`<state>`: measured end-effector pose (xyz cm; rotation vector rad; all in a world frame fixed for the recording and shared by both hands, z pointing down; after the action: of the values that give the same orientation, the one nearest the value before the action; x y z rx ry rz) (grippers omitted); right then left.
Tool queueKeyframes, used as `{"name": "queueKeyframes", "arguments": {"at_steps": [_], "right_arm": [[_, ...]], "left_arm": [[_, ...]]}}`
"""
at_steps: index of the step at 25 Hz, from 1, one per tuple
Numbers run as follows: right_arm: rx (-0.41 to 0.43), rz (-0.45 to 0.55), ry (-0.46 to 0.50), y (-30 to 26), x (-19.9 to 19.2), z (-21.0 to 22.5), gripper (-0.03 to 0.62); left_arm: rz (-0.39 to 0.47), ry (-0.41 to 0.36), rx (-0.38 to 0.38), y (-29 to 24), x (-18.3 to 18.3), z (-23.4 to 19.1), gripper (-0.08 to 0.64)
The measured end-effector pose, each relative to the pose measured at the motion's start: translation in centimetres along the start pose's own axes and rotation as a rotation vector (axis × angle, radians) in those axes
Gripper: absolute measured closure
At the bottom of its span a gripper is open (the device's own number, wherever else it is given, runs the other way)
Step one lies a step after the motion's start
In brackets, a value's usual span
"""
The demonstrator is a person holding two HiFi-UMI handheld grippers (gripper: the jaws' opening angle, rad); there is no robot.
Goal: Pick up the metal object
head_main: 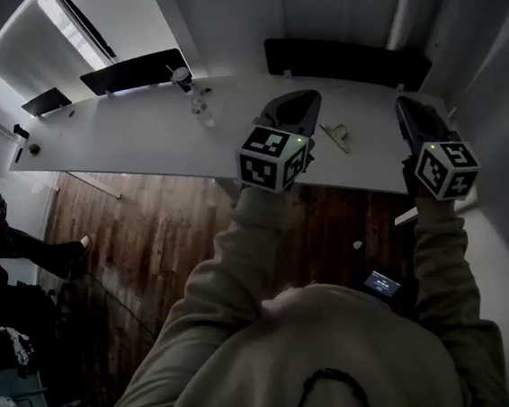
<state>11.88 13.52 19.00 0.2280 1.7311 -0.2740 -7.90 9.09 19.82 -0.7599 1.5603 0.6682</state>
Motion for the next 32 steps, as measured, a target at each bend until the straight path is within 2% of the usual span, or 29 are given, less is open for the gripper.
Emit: {"name": "queueKeyframes", "arguments": {"at_steps": [6, 13, 17, 22, 25, 32], "right_arm": [[0.011, 0.021, -0.004, 0.5, 0.7, -0.6, 0.572], [0.0, 0.035, -0.034, 1.3, 0.9, -0.1, 0.572], [-0.022, 0.028, -0.049, 1.4, 0.6, 0.1, 0.572], [-0.025, 0.013, -0.061, 1.6, -0.5, 0.3, 0.572], [-0.014, 0.01, -0.073, 1.7, -0.8, 0.8, 0.572], [0.027, 0.012, -0.106, 1.7, -1.8, 3.0, 0.572]], "left_arm": [[0.003, -0.013, 0.0, 0.5, 0.4, 0.8, 0.565], [0.017, 0.027, 0.002, 1.3, 0.6, 0.6, 0.565], [0.031, -0.016, 0.008, 1.3, 0.6, 1.0, 0.565], [0.031, -0.009, -0.009, 1.0, -0.2, 1.7, 0.565], [0.03, 0.005, -0.011, 0.5, -0.1, 1.7, 0.565], [0.016, -0.022, 0.003, -2.2, -0.3, 2.9, 0.565]]}}
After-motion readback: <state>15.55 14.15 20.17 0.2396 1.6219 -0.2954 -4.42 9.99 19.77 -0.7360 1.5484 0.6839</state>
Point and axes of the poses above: the fingertips, and each gripper's own axes: y backward along the fingers, z to its right, x out of its top, the point moved 4 cm from there along y, backward along the fingers, and after that the axes turned 7 degrees about y, right-handed, at the moved point
